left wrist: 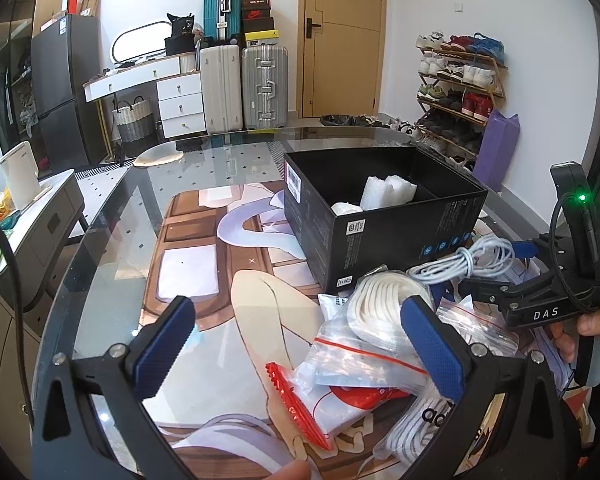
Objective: Organize soft objects
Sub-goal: 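Grasp the coiled white cable with the right tool, then grasp the bagged white rope bundle with the left tool while the right tool lifts the cable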
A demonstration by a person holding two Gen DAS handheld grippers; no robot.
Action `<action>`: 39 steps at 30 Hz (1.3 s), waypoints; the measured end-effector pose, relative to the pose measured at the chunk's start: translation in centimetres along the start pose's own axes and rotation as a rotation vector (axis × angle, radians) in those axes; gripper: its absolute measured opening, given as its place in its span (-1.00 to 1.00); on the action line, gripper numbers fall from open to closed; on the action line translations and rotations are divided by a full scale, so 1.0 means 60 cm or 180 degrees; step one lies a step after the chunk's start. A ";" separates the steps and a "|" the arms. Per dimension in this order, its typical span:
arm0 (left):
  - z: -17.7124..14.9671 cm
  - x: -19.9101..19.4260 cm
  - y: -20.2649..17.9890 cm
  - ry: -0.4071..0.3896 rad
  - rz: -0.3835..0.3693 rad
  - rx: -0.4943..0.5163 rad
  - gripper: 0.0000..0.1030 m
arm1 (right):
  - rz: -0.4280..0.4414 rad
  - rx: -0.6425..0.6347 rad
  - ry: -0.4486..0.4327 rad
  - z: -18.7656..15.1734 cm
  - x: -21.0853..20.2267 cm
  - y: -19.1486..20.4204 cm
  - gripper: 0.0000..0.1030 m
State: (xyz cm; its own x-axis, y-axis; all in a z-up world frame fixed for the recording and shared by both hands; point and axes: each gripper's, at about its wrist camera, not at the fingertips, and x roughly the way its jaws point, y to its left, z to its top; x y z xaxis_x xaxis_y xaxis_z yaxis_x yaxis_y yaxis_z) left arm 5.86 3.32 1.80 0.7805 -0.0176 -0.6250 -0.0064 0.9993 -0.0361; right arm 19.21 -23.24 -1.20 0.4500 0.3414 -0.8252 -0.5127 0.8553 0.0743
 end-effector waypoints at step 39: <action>0.000 0.000 -0.026 0.0108 -0.0243 0.0107 1.00 | 0.0208 -0.0044 -0.0435 -0.001 -0.091 -0.013 0.51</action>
State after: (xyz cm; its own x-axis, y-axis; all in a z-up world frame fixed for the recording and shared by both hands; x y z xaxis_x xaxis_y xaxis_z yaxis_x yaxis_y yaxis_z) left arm 5.87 1.78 1.83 0.7563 -0.0943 -0.6474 0.0739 0.9955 -0.0588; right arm 17.09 -25.79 3.22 0.5103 0.4469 -0.7347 -0.5538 0.8244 0.1169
